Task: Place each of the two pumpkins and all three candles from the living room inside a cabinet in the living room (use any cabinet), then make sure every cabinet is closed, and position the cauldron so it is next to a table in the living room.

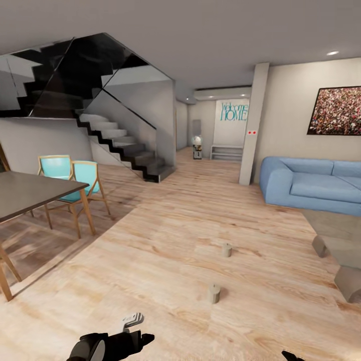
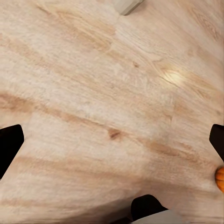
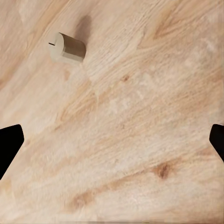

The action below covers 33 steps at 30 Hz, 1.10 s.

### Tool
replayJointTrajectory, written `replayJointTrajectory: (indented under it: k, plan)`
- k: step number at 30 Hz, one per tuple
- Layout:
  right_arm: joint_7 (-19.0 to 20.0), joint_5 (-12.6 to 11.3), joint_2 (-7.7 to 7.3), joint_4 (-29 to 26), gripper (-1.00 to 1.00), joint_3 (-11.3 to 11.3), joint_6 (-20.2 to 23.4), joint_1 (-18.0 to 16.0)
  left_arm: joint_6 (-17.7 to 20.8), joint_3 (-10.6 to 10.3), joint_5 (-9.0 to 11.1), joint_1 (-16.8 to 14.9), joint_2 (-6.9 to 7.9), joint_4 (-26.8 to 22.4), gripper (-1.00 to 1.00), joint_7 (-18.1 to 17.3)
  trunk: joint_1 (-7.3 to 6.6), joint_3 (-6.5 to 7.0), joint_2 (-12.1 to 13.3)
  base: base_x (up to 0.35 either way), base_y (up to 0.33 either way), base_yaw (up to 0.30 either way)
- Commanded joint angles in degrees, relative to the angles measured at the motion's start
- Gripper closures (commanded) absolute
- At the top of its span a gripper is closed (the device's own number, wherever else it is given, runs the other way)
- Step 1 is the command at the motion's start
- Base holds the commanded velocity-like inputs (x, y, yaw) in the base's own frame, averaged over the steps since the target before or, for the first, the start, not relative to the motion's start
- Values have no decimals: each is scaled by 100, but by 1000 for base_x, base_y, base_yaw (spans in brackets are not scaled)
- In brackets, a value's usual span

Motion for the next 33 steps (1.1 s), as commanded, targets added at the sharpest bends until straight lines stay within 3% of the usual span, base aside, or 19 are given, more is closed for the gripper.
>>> replayJointTrajectory:
  k: [1,9,33]
  plan:
    - [35,-22,-4,21,-100,-38,24,-10,36,9,24,-3,-2,-3,-100,-4,-2,-15,-4,-132,205,-3]
    - [52,2,-9,21,-100,-29,-31,-10,36,9,24,-3,6,-3,-100,-6,-2,-62,-4,-128,155,-45]
    - [44,4,-14,22,-100,-29,-87,-10,36,9,24,-3,-2,-3,-100,2,-2,-168,-4,9,3,-250]
